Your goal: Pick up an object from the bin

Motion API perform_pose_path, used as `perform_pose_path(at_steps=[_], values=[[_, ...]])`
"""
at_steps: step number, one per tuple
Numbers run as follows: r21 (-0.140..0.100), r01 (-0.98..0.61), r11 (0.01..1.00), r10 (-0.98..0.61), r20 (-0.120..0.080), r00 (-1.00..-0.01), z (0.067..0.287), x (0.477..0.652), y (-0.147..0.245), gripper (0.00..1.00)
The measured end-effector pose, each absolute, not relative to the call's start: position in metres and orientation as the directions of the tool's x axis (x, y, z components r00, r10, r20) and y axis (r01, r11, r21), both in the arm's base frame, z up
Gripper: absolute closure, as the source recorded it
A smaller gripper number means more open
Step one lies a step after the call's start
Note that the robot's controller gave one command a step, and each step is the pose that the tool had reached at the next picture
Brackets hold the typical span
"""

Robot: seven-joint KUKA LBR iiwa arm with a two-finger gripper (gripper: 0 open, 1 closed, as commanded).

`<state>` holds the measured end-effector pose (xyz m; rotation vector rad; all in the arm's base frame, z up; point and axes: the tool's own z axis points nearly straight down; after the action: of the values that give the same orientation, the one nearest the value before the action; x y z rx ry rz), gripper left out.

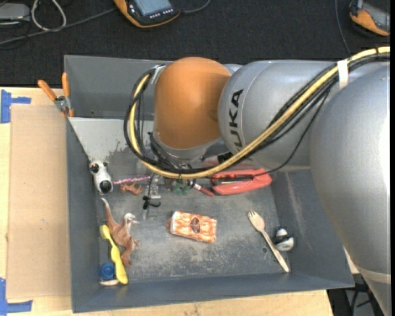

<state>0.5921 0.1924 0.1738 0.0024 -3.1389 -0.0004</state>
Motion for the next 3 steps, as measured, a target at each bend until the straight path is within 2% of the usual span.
perform_pose_path(at_steps=[1,2,3], values=[[0.001,-0.172,0.985,-0.172,-0.001,-0.985,0.156,0.567,0.182,0.00],[0.002,-0.166,0.986,-0.166,0.000,-0.986,0.144,0.576,0.151,0.00],[0.000,-0.027,1.000,-0.027,0.008,-1.000,0.139,0.567,0.120,0.00]])
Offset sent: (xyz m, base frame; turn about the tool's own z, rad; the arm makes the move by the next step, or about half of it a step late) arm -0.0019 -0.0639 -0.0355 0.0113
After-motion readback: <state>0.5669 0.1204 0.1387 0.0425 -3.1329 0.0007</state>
